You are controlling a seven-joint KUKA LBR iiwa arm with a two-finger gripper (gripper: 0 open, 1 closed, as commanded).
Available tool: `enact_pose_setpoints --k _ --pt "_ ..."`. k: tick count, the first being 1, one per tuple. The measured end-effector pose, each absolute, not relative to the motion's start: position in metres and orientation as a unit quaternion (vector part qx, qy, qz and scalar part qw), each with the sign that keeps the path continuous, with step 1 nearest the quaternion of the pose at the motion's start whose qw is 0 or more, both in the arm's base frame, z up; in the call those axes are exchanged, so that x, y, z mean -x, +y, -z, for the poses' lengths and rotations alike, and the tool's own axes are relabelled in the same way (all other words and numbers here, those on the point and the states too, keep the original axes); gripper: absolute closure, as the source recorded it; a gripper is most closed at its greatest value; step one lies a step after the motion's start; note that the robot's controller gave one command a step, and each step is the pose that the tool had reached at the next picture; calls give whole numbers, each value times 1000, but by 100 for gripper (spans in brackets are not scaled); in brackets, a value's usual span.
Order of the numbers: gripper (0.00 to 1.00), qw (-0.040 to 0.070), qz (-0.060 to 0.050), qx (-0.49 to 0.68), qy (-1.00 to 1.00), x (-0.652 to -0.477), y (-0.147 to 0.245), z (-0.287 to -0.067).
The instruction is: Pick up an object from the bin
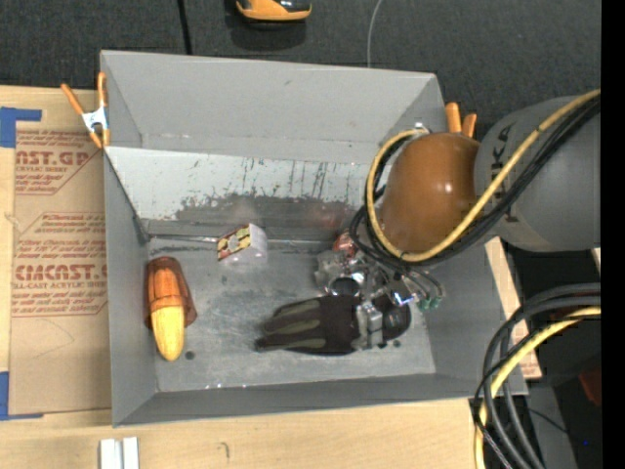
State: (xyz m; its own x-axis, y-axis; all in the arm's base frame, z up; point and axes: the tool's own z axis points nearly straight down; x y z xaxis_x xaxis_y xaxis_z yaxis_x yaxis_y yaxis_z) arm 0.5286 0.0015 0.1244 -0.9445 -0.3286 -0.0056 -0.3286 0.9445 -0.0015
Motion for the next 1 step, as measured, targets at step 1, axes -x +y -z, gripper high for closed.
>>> enact_pose_setpoints --k 1 --pt "100 0 0 60 998 -528 -17 -95"
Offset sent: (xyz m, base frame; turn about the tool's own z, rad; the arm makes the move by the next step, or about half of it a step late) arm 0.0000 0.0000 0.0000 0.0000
